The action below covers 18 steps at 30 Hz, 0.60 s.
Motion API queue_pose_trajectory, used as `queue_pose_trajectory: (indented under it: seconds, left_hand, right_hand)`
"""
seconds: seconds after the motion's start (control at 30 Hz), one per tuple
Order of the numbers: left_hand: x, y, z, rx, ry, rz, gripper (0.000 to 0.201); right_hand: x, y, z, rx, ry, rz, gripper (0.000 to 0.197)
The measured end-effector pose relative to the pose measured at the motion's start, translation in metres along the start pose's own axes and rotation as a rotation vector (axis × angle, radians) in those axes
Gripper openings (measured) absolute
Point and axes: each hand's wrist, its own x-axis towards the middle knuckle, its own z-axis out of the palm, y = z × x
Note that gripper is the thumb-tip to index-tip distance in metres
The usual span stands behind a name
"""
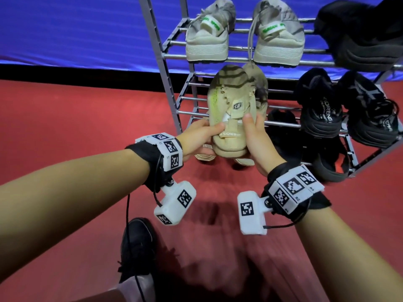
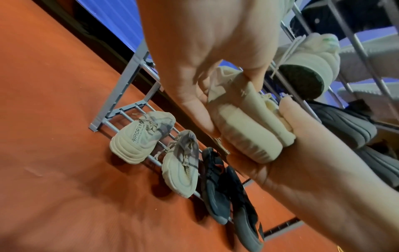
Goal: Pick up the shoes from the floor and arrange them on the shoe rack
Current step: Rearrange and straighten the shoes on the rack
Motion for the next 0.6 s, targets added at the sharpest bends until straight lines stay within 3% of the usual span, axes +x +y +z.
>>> queue_pose_trajectory:
  seconds: [0.2, 0.37, 0.5, 0.6]
  left_hand:
    - [-0.004, 0.005, -0.034, -0.006, 0.112, 0.041, 0.028]
    - [0.008, 0.013, -0.057, 0.031, 0.24, 0.053, 0.026]
    - [0.028, 0.014, -0.064, 0.083, 0.36, 0.015, 0.021]
    - [0.043, 0.016, -0.064, 0.076, 0.405, -0.01, 0.025]
  right_hand:
    - [0.011, -0.013, -0.006, -0.117, -0.158, 0.207, 0.041]
    - [0.026, 0.002, -0.018, -0.035, 0.105, 0.162, 0.013]
    - [0.042, 0.01, -0.02, -0.115, 0.245, 0.166, 0.029]
    - [0.05, 0.004, -0.022, -0.195, 0.257, 0.201, 0.049]
